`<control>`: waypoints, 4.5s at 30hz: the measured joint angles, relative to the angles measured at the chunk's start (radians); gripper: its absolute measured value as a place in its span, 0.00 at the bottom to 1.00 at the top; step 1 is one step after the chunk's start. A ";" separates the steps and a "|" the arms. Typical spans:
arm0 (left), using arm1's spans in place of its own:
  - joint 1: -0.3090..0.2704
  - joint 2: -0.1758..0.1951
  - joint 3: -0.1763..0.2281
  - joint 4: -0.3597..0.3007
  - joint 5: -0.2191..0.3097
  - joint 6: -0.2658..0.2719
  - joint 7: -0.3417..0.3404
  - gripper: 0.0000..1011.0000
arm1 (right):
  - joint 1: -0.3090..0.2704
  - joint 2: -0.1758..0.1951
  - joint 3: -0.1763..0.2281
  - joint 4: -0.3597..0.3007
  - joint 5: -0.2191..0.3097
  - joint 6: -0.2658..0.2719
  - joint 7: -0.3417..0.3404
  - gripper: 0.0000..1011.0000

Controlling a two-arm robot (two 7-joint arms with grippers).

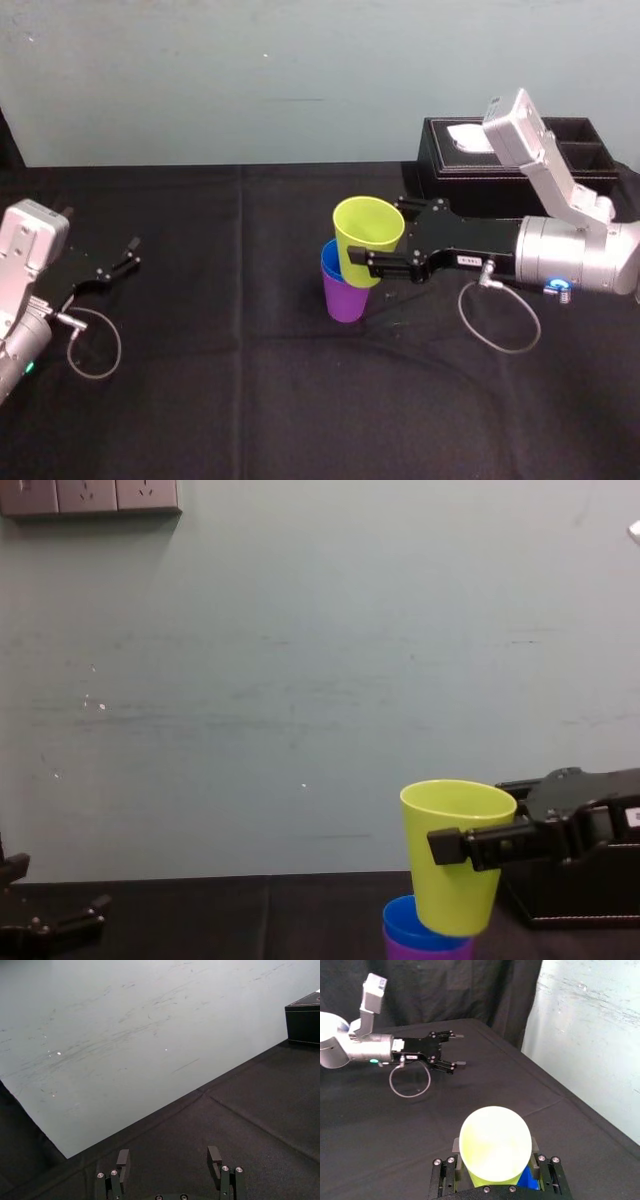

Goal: Stack the three plastic cups sequentially using one hand.

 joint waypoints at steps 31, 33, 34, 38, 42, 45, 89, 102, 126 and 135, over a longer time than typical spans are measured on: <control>0.000 0.000 0.000 0.000 0.000 0.000 0.000 1.00 | 0.086 -0.057 -0.042 0.132 0.023 0.008 0.031 0.73; 0.000 0.000 0.000 0.000 0.000 0.000 0.000 1.00 | 0.090 -0.059 -0.044 0.136 0.020 0.008 0.030 0.73; 0.000 0.000 0.000 0.000 0.000 0.000 0.000 1.00 | 0.093 -0.062 -0.045 0.140 0.018 0.008 0.029 0.73; 0.000 0.000 0.000 0.000 0.000 0.000 0.000 1.00 | 0.098 -0.067 -0.049 0.147 0.012 0.008 0.024 0.73; 0.000 0.000 0.000 0.000 0.000 0.000 0.000 1.00 | 0.103 -0.072 -0.052 0.154 0.005 0.008 0.023 0.73; 0.000 0.000 0.000 0.000 0.000 0.000 0.000 1.00 | 0.107 -0.077 -0.057 0.163 -0.004 0.007 0.019 0.73; 0.000 0.000 0.000 0.000 0.000 0.000 0.000 1.00 | 0.133 -0.130 -0.075 0.259 -0.049 -0.020 0.046 0.76; 0.000 0.000 0.000 0.000 0.000 0.000 0.000 1.00 | 0.133 -0.129 -0.074 0.258 -0.047 -0.020 0.046 0.99; 0.000 0.000 0.000 0.000 0.000 0.000 0.000 1.00 | 0.070 -0.103 -0.002 0.197 -0.036 -0.004 -0.061 0.99; 0.000 0.000 0.000 0.000 0.000 0.000 0.000 1.00 | 0.018 -0.100 0.064 0.174 -0.038 0.023 -0.170 0.99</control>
